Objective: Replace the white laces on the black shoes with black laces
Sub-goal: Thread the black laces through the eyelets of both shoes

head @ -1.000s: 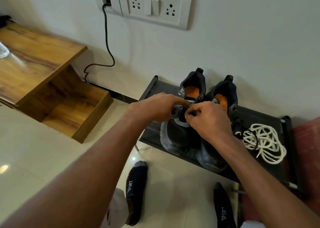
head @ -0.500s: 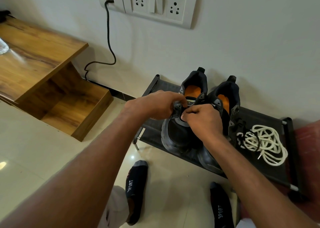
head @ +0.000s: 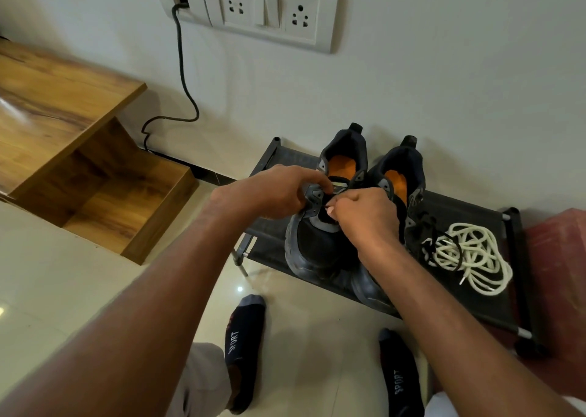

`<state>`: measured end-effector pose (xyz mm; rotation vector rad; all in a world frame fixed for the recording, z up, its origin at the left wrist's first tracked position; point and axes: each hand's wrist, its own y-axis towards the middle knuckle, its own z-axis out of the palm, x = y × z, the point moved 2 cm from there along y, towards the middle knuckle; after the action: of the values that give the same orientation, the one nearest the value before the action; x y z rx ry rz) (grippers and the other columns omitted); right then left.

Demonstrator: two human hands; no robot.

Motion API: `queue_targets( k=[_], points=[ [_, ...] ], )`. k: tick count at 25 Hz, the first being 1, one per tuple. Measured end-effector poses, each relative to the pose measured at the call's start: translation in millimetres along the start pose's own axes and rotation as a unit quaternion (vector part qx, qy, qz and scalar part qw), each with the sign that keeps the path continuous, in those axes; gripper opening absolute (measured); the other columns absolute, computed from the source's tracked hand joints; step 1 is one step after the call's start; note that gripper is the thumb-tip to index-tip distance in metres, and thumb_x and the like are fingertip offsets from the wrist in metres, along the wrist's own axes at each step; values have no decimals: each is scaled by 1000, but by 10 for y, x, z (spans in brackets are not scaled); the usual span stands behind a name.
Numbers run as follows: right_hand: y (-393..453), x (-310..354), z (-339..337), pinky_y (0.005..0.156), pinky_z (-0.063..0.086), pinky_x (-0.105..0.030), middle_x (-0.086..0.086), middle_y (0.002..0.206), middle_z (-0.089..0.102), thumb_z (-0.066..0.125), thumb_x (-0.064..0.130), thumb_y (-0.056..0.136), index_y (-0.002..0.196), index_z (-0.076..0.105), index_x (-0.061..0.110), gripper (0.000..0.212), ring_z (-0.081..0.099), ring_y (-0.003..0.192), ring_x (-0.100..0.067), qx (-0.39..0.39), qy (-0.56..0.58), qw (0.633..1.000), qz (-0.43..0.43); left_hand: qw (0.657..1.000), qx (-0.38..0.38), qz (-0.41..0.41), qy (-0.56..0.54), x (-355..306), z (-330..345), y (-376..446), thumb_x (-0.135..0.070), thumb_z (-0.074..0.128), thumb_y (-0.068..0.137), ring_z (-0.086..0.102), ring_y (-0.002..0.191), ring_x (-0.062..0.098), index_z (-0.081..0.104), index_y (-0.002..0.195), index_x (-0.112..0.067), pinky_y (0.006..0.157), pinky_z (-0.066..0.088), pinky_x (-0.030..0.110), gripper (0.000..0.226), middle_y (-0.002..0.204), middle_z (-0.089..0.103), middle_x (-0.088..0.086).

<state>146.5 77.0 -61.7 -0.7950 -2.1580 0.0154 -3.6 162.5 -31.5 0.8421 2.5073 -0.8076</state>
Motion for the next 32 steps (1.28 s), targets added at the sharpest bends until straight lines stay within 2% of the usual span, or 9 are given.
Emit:
queue_targets(
  k=[3, 5, 8, 12, 14, 16, 19, 25, 32],
  points=[
    [-39, 30, -4, 63, 53, -28, 16, 84, 70, 74, 29, 94, 93, 82, 34, 9, 64, 77, -9, 1, -22, 1000, -19, 1000, 7, 11, 27, 6, -11, -14, 4, 52, 97, 69, 102, 20, 49, 145, -53, 91, 59, 48, 74, 115, 70, 0],
    [-102, 33, 7, 62, 53, -27, 16, 86, 70, 72, 30, 96, 101, 81, 35, 11, 59, 73, -7, -20, -86, 994, -69, 998, 8, 15, 57, -24, 24, -13, 4, 51, 98, 67, 95, 19, 41, 150, -55, 81, 60, 41, 80, 117, 67, 0],
    [-117, 64, 5, 55, 43, -23, 13, 86, 65, 70, 29, 97, 110, 79, 34, 17, 49, 65, -4, -27, -136, 985, -100, 997, 22, 12, 75, -41, 92, 15, 4, 52, 98, 64, 96, 18, 32, 156, -52, 67, 48, 27, 83, 115, 55, -7],
    [-88, 129, -15, 52, 41, -23, 9, 88, 71, 69, 25, 95, 107, 81, 30, 18, 53, 63, -7, -37, -215, 968, -122, 998, 13, 18, 61, -37, 100, 13, 3, 56, 98, 59, 98, 19, 39, 151, -44, 62, 40, 21, 73, 110, 51, -5],
    [-83, 129, 3, 58, 48, -27, 8, 93, 73, 69, 26, 96, 107, 81, 32, 17, 57, 68, -11, -34, -229, 964, -129, 998, 5, 21, 60, -10, 85, 8, 1, 59, 98, 61, 97, 20, 42, 147, -40, 64, 45, 23, 66, 111, 57, -2],
    [-50, 100, 36, 68, 55, -31, 11, 100, 75, 70, 27, 96, 106, 80, 36, 16, 63, 81, -13, -6, -177, 978, -114, 998, 4, 15, 60, -4, 84, 5, 0, 61, 97, 66, 97, 25, 43, 143, -39, 73, 57, 36, 63, 114, 64, 5],
    [4, 50, 55, 78, 59, -34, 16, 107, 75, 72, 30, 96, 102, 80, 40, 15, 67, 96, -14, 19, -111, 990, -83, 998, 6, 11, 54, -7, 84, 6, 1, 62, 96, 66, 99, 26, 45, 141, -36, 80, 60, 39, 61, 113, 65, 7],
    [60, 57, -4, 68, 51, -28, 13, 101, 75, 73, 30, 94, 103, 81, 38, 14, 67, 91, -15, 46, -167, 978, -116, 999, 10, 14, 32, 14, 82, 4, 3, 61, 96, 66, 106, 26, 47, 140, -37, 79, 52, 34, 61, 123, 64, 8],
    [79, 91, -22, 68, 53, -29, 11, 97, 76, 72, 26, 95, 103, 82, 36, 16, 68, 88, -15, 55, -190, 970, -140, 999, 22, 13, 33, 14, 72, 3, 4, 60, 96, 67, 105, 26, 40, 146, -43, 86, 59, 41, 71, 122, 66, 10]
  ],
)
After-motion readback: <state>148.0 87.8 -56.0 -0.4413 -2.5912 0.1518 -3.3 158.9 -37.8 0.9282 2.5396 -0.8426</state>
